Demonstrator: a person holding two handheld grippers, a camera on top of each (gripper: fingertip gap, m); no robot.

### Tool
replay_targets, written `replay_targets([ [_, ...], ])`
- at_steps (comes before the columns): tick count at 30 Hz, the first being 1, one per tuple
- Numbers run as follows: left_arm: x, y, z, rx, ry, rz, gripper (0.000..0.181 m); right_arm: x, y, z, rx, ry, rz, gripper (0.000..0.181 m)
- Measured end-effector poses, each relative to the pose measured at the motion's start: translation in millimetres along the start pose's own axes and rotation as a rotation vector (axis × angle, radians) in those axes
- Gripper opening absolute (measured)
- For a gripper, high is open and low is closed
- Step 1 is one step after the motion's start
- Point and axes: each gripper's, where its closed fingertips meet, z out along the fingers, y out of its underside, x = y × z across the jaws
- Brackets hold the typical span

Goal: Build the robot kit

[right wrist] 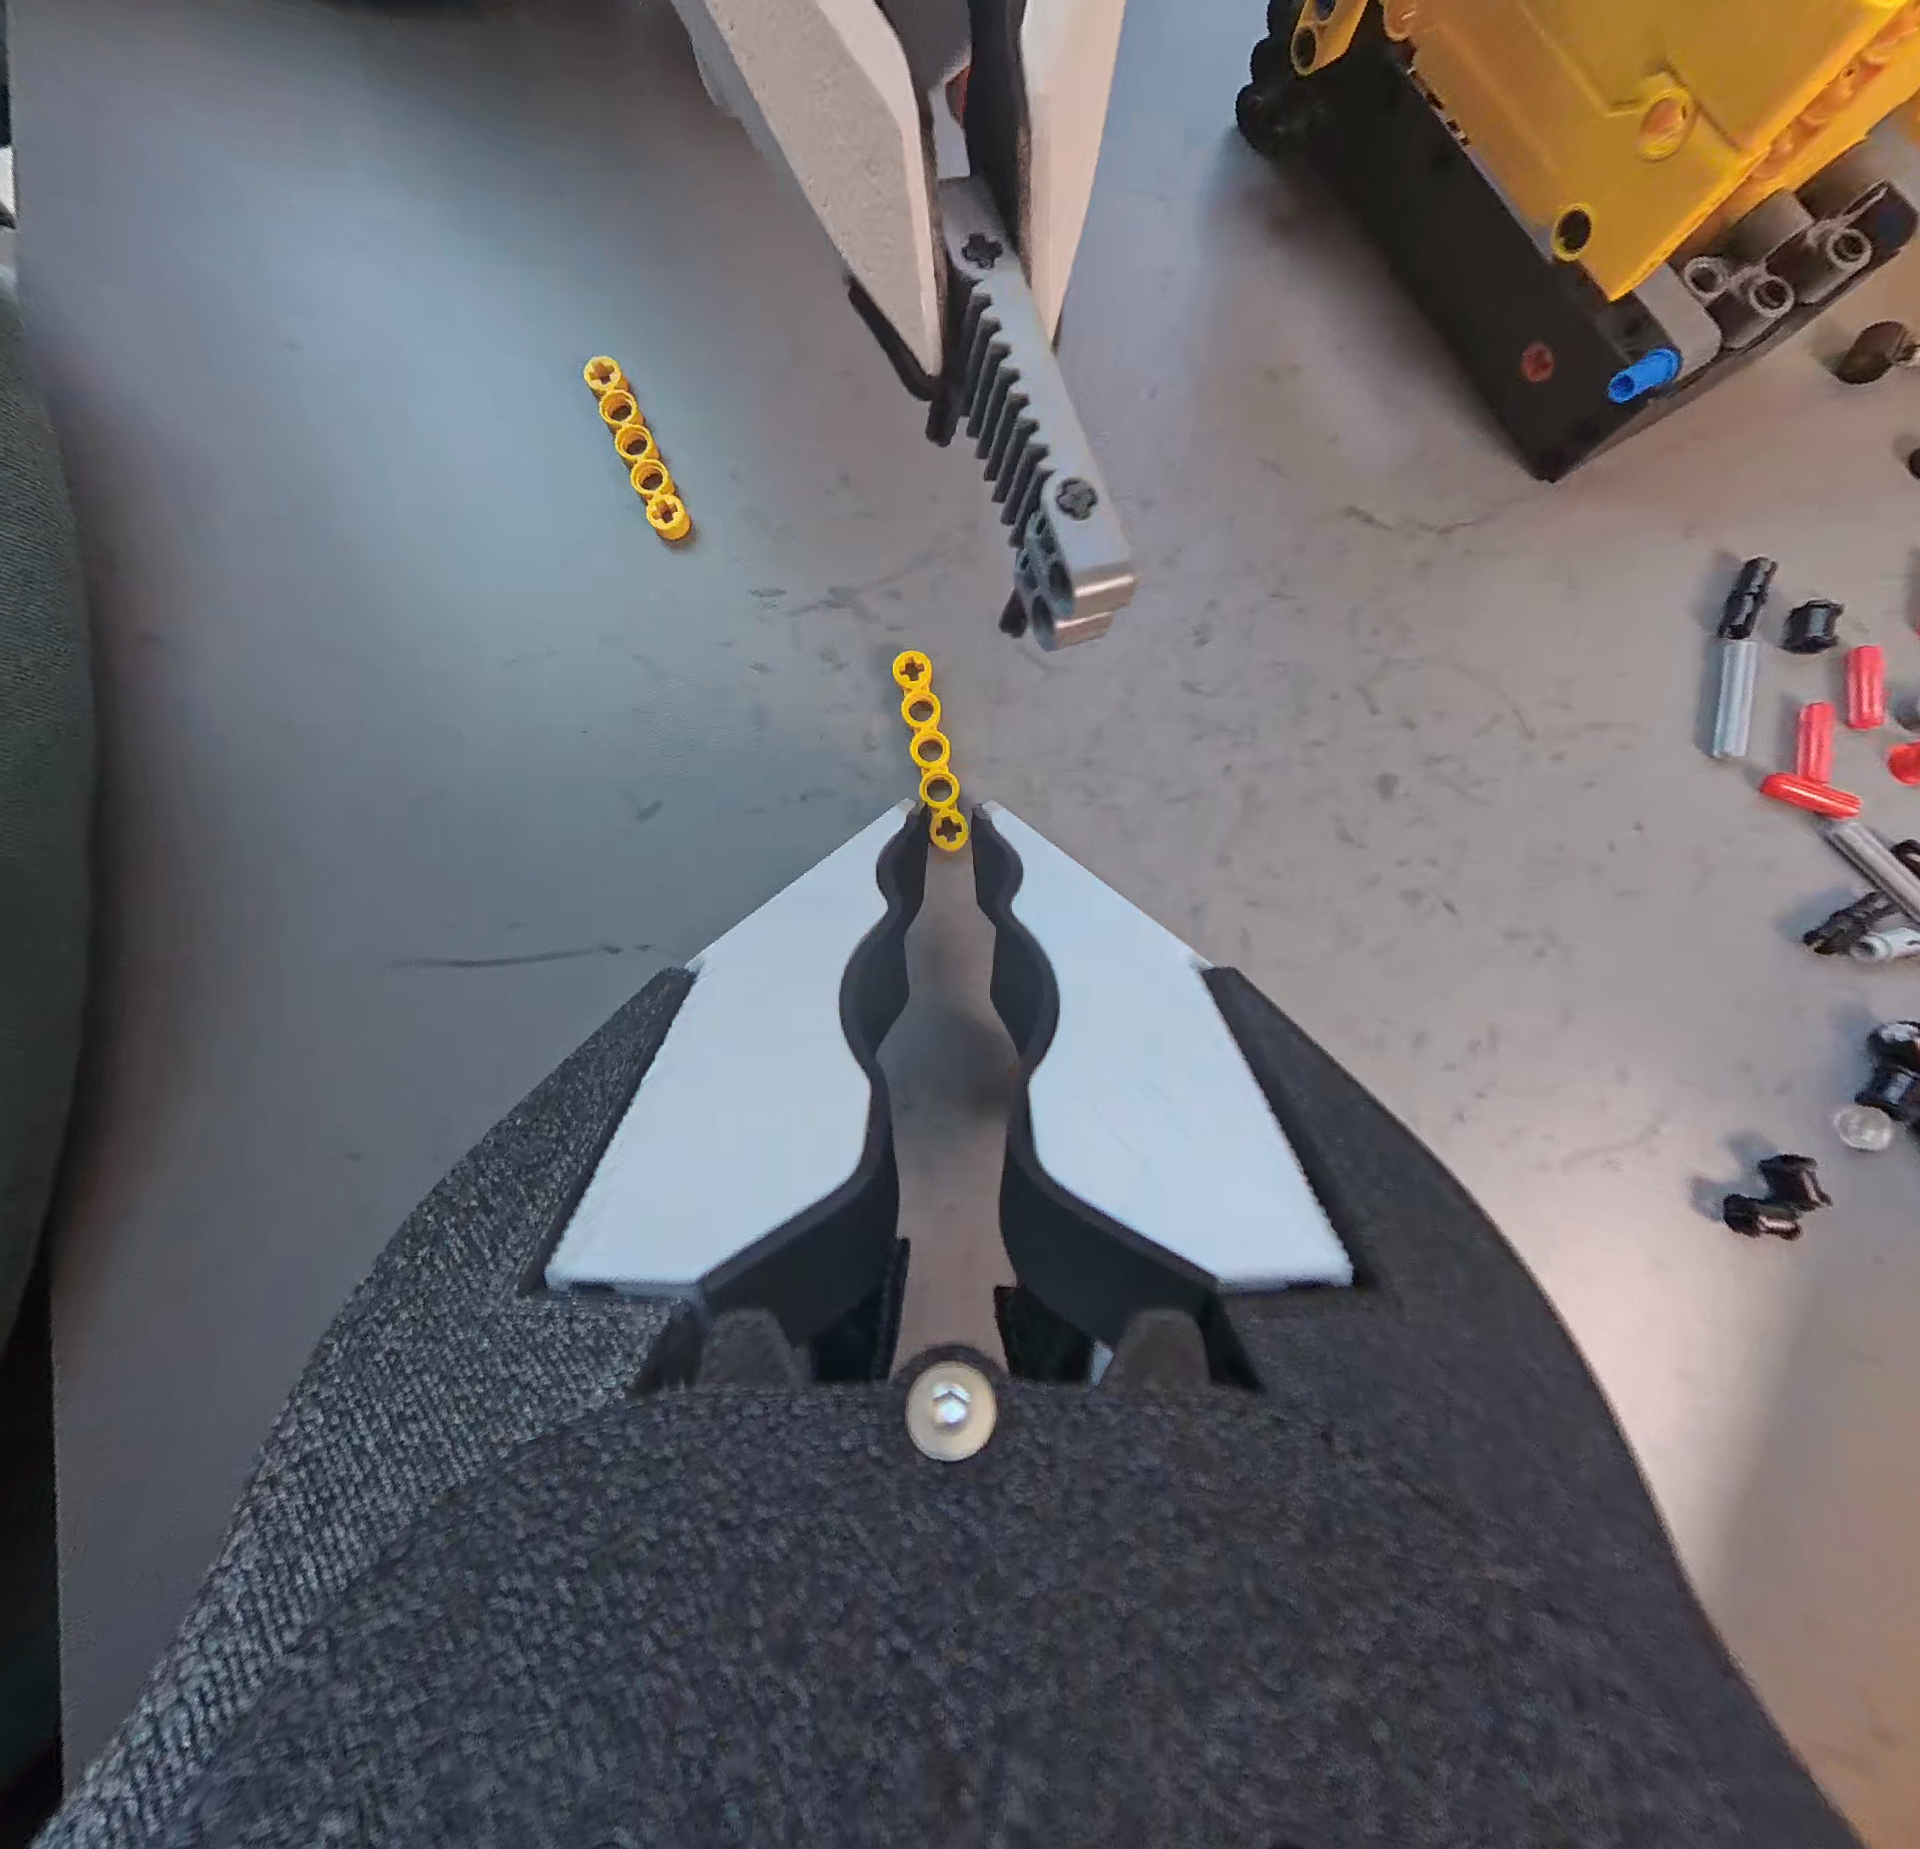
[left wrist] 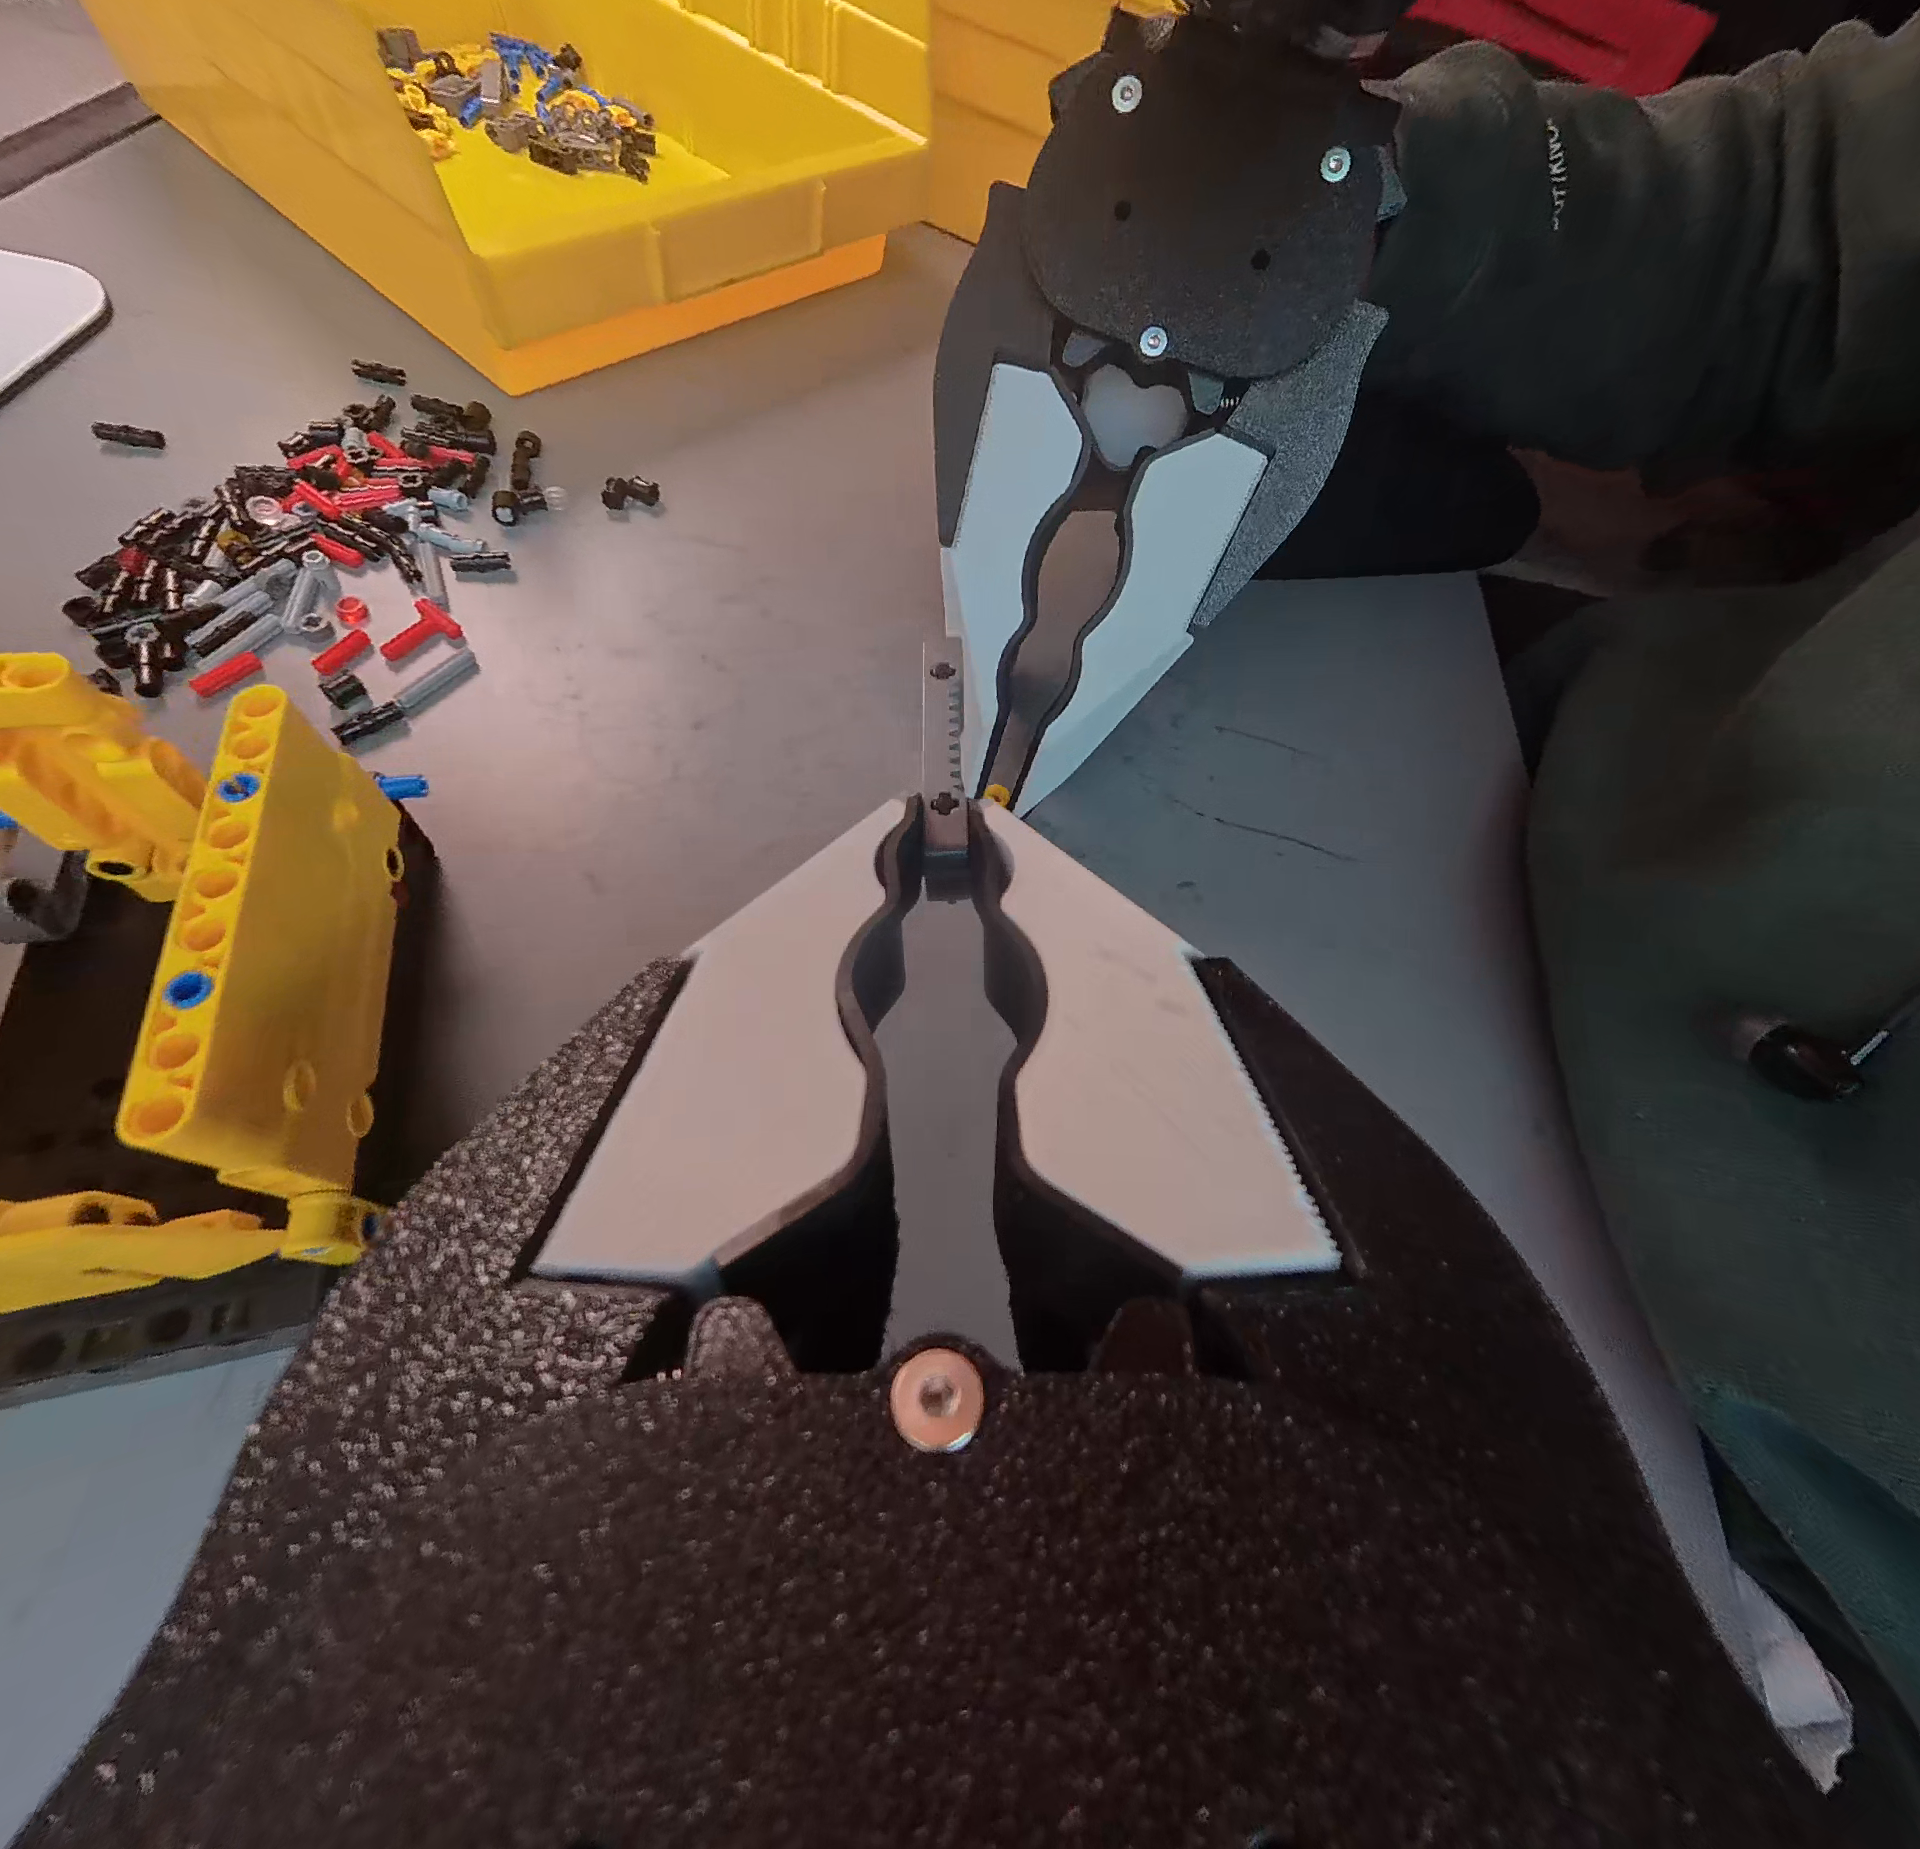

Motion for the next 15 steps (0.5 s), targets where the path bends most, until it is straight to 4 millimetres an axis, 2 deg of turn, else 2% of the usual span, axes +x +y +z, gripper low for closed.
replay_targets([
  [2, 3, 2, 3, -0.011, 0.014, 0.002, 0.006, 1, 1, -2, 0.025, -0.002, 0.002, 0.019],
  [5, 9, 2, 8, -0.021, 0.036, 0.025, 0.006, 0, -6, -14, 0.113, -0.037, -0.021, 0.024],
  [11, 10, 5, 21, -0.061, 0.064, 0.059, 0.006, 2, -21, -27, 0.228, -0.122, -0.071, 0.022],
  [15, 10, 9, 24, -0.077, 0.063, 0.059, 0.006, 5, -20, -26, 0.254, -0.154, -0.055, 0.009],
])
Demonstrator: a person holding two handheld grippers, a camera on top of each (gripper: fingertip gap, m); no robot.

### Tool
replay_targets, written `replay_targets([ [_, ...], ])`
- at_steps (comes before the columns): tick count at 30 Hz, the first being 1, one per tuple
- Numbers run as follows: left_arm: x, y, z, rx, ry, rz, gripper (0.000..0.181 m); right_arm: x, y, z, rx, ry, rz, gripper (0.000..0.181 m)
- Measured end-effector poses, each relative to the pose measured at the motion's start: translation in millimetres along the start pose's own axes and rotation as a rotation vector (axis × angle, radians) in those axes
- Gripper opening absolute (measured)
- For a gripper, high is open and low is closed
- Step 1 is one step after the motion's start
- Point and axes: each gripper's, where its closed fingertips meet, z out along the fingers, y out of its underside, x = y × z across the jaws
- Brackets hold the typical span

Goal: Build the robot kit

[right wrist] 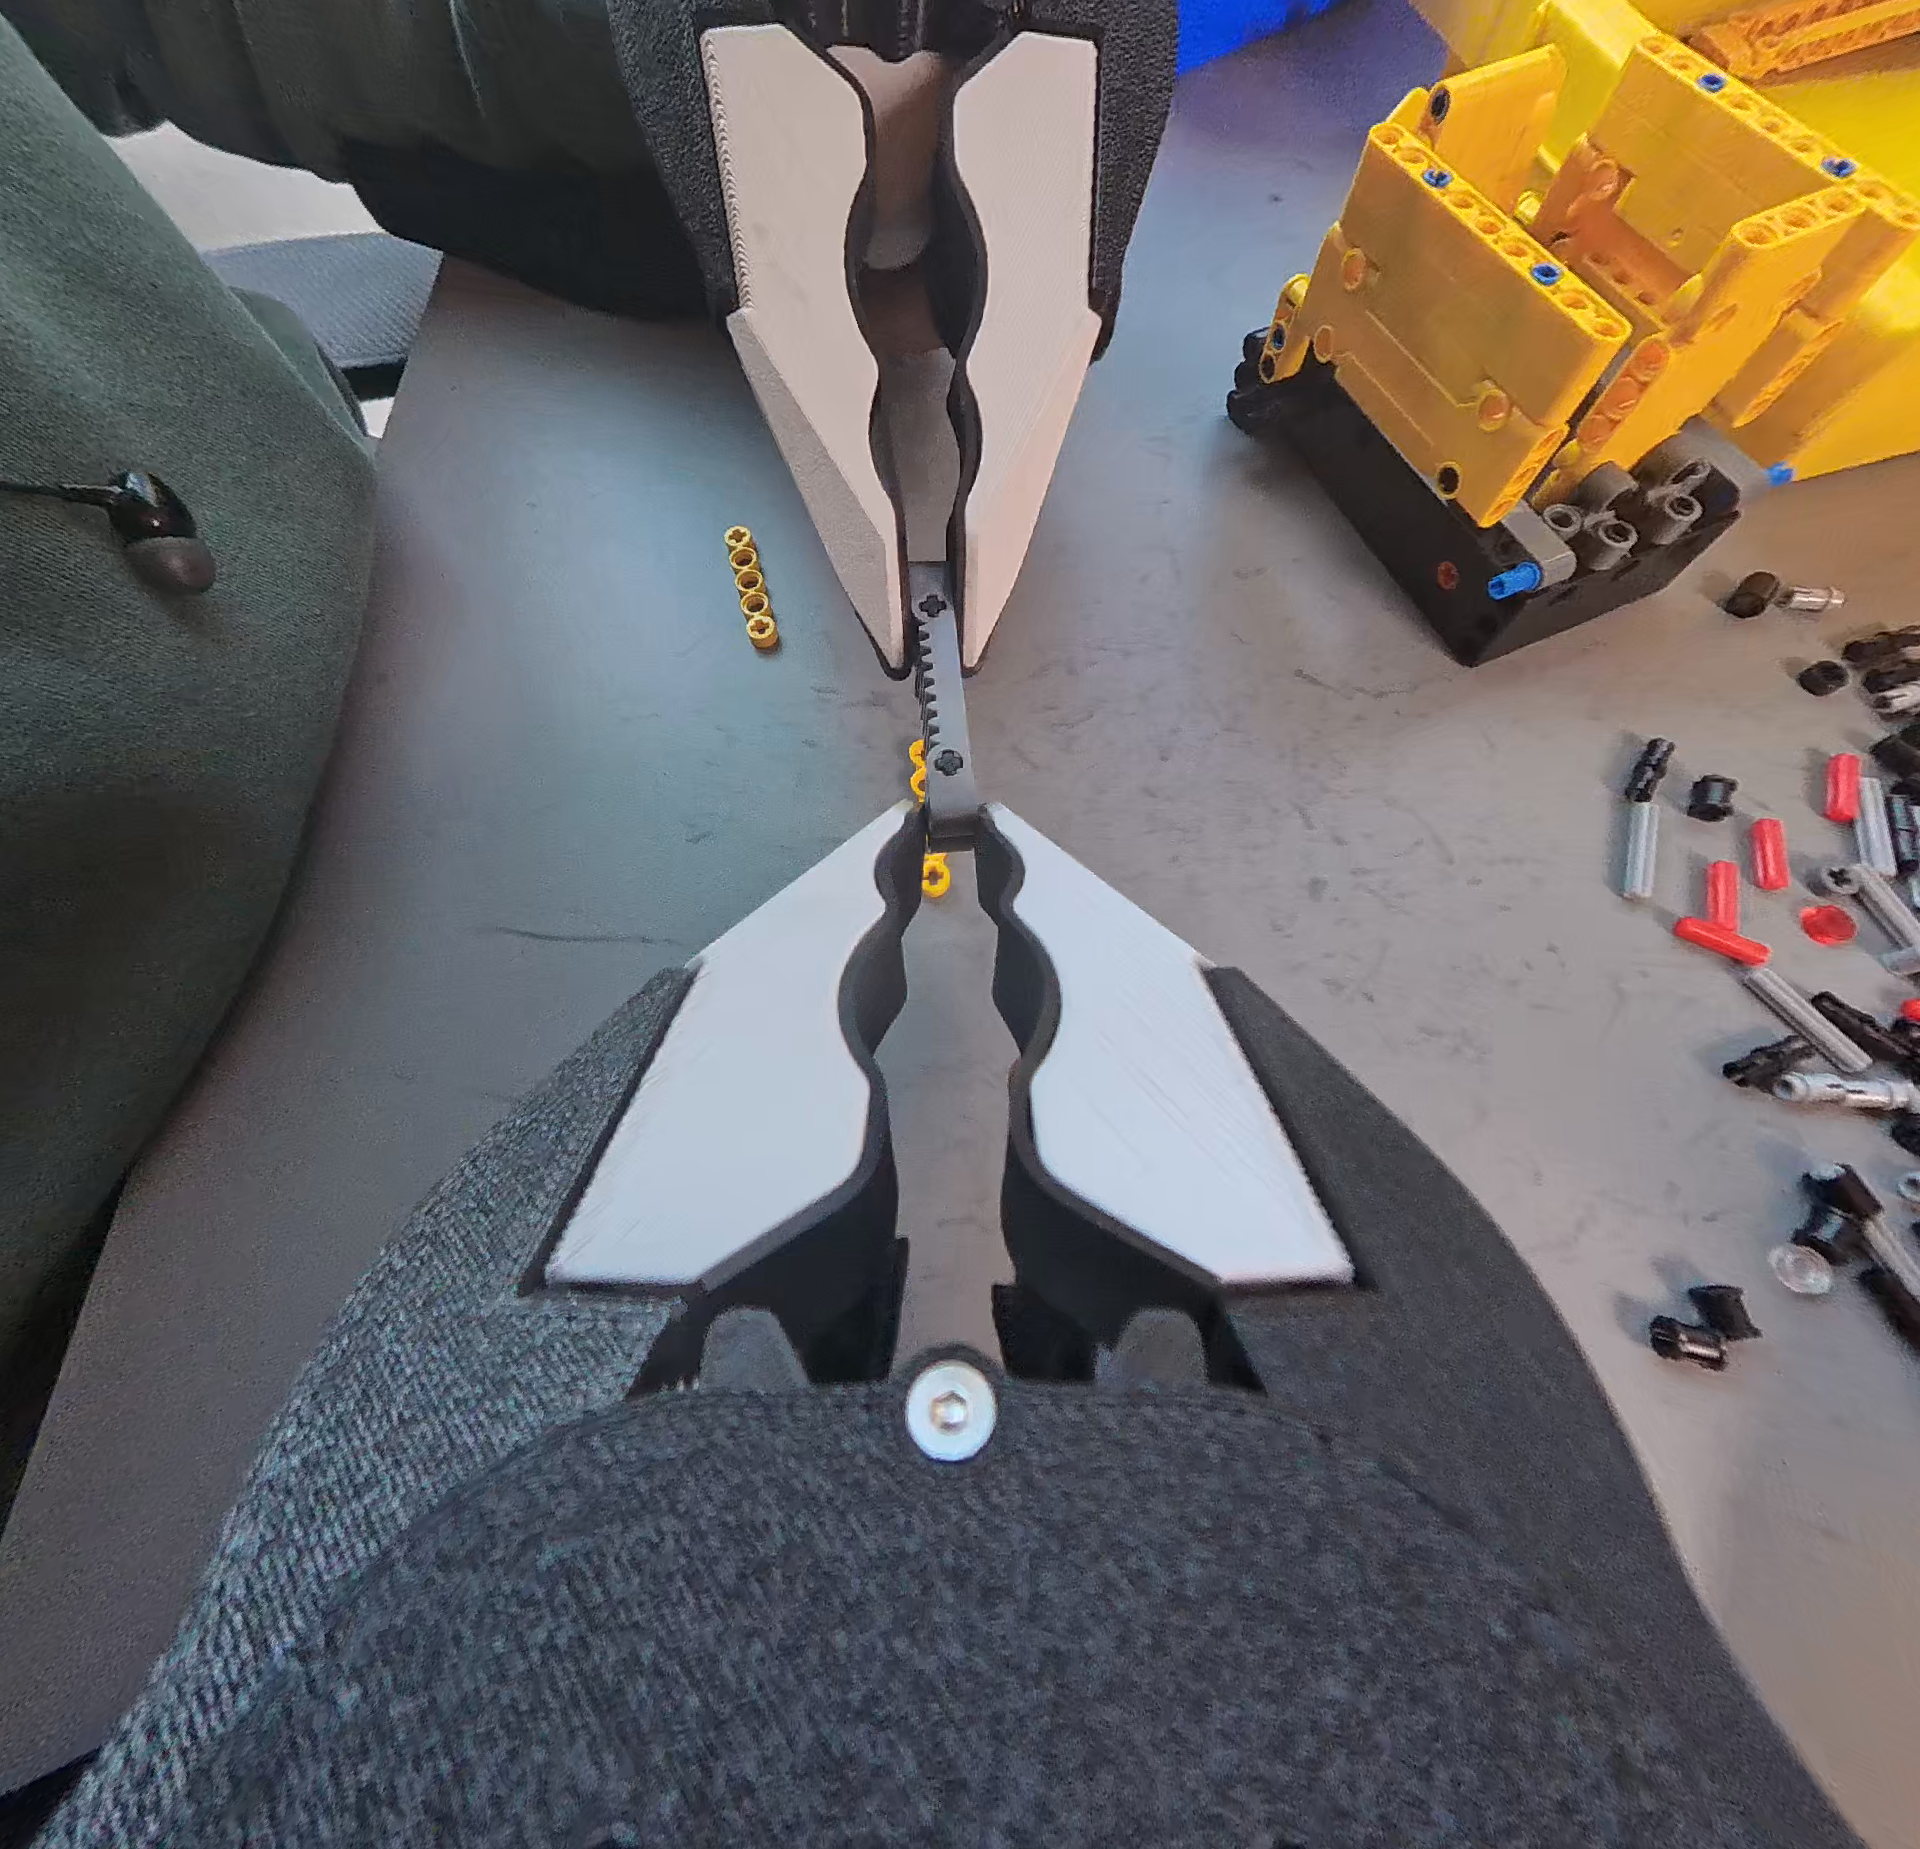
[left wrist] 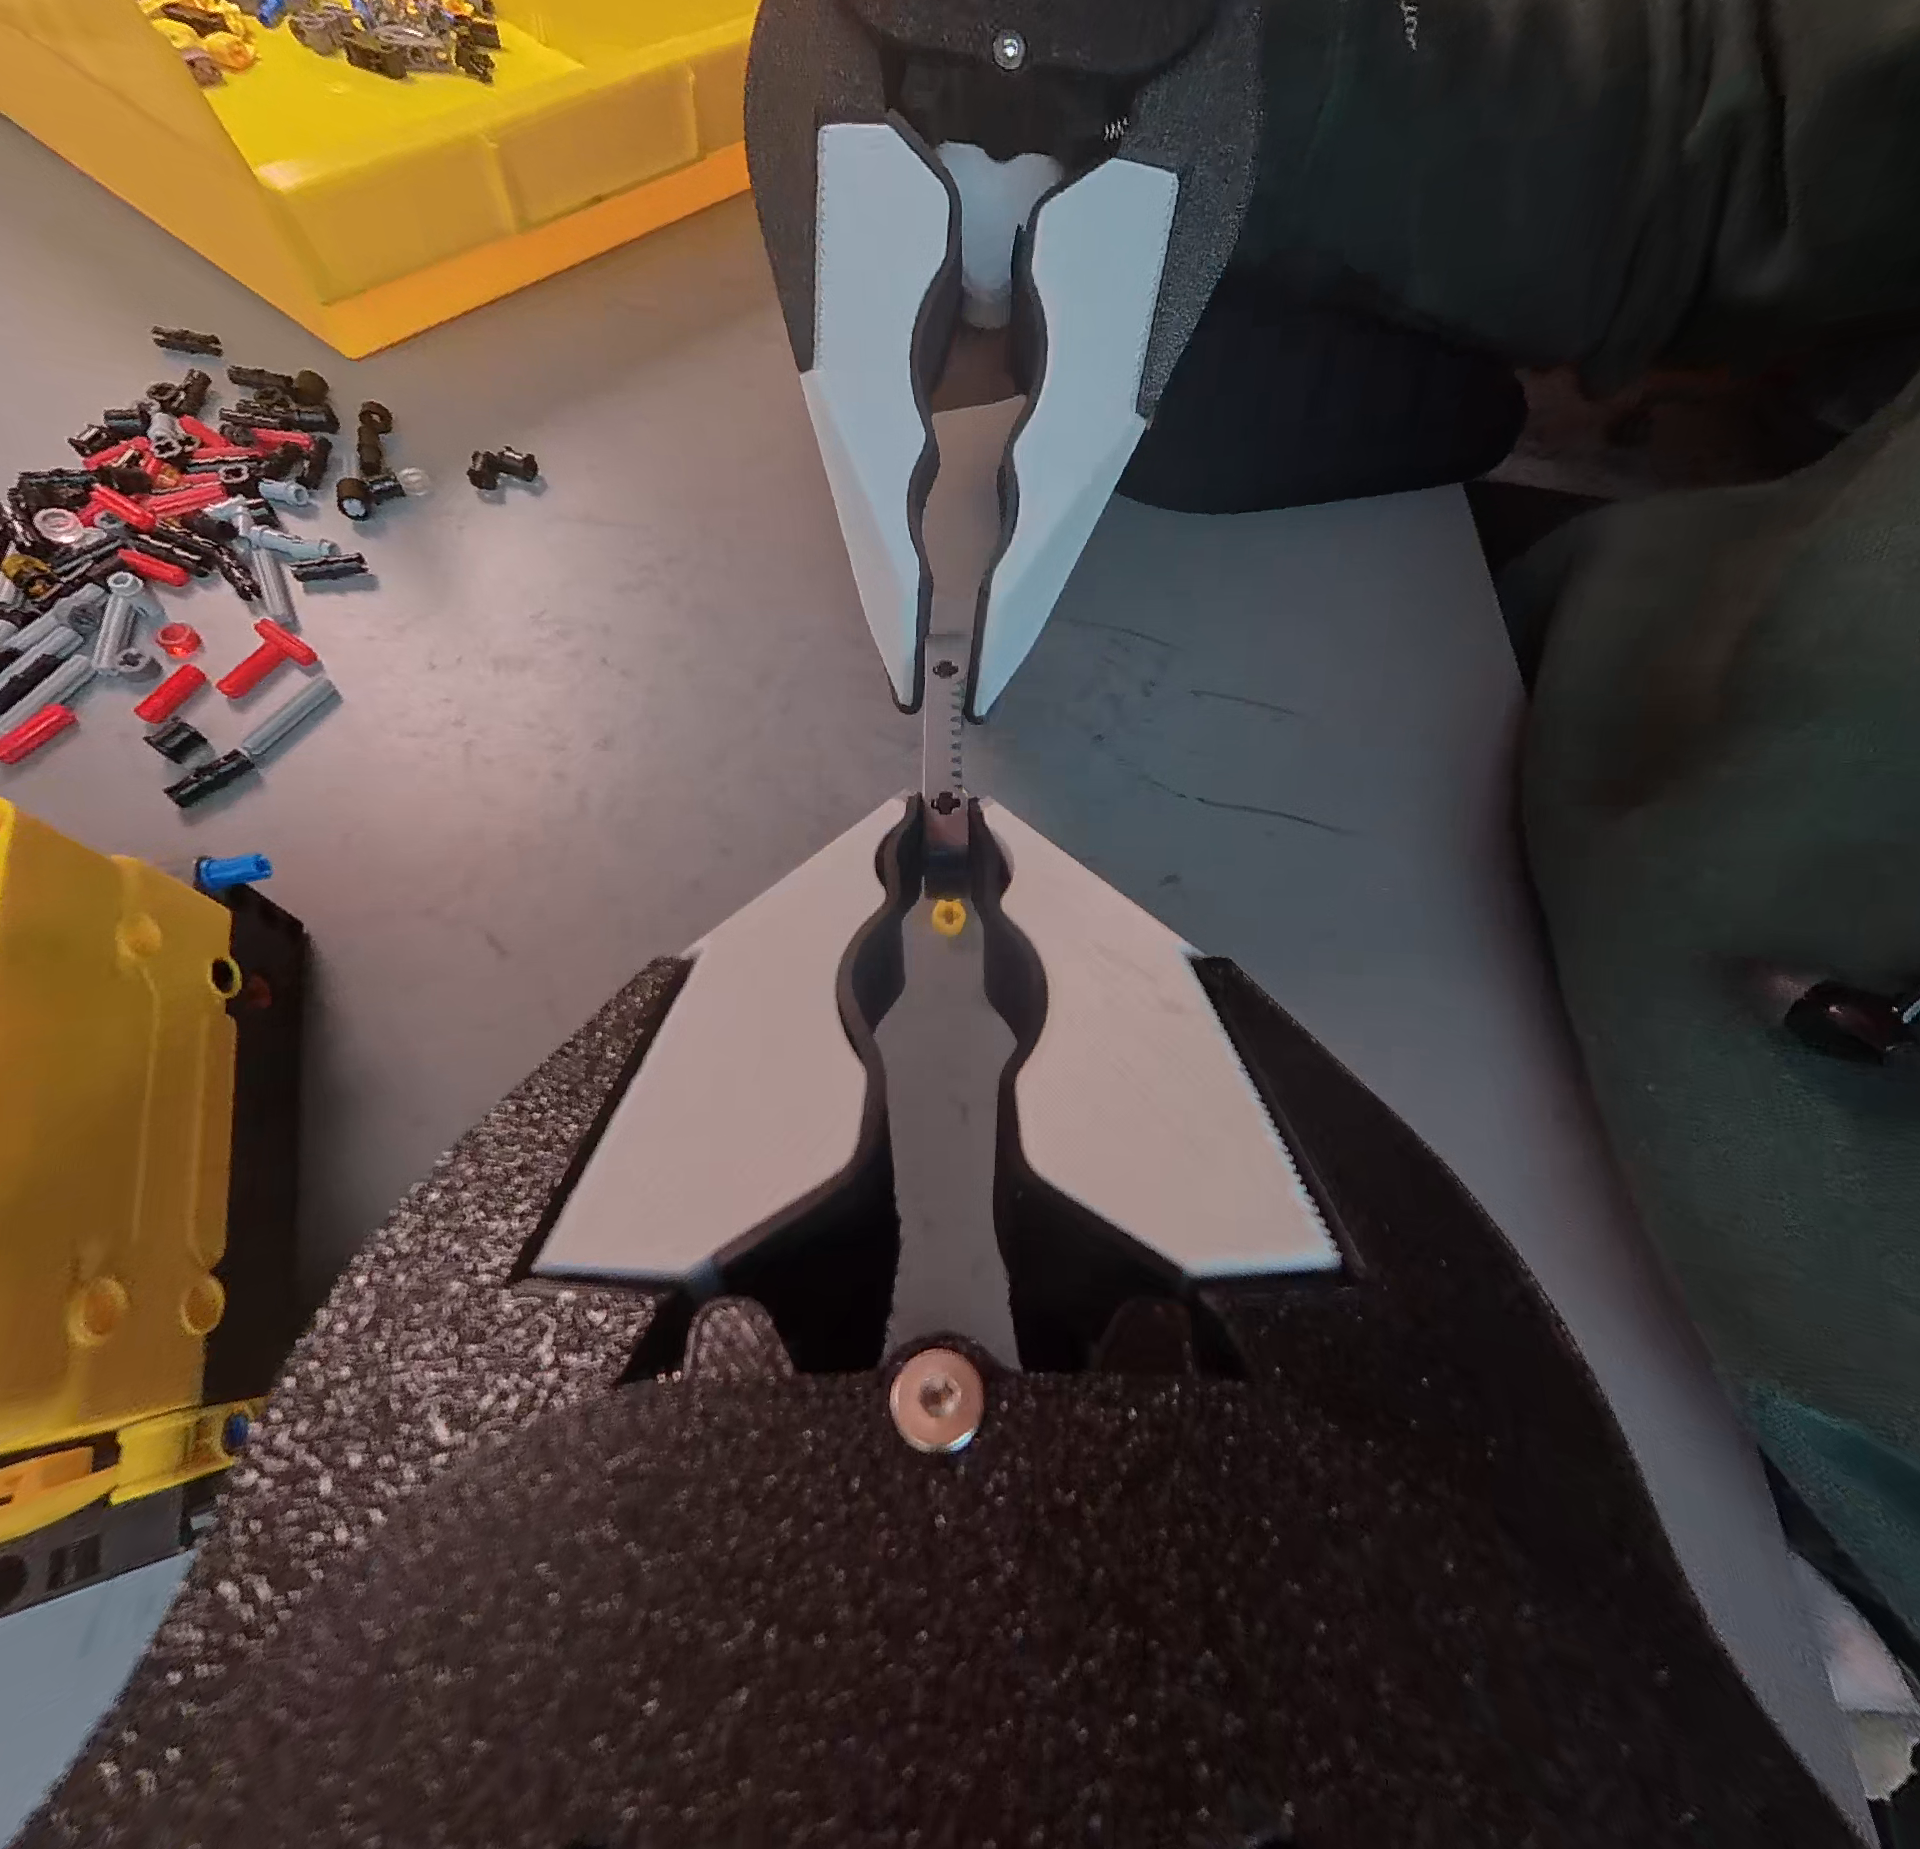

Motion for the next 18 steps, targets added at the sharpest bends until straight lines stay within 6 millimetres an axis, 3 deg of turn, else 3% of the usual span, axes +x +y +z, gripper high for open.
replay_targets([
  [18, 1, 12, -1, -0.077, 0.017, 0.004, 0.007, -3, 7, 4, -0.075, -0.021, -0.018, 0.007],
])
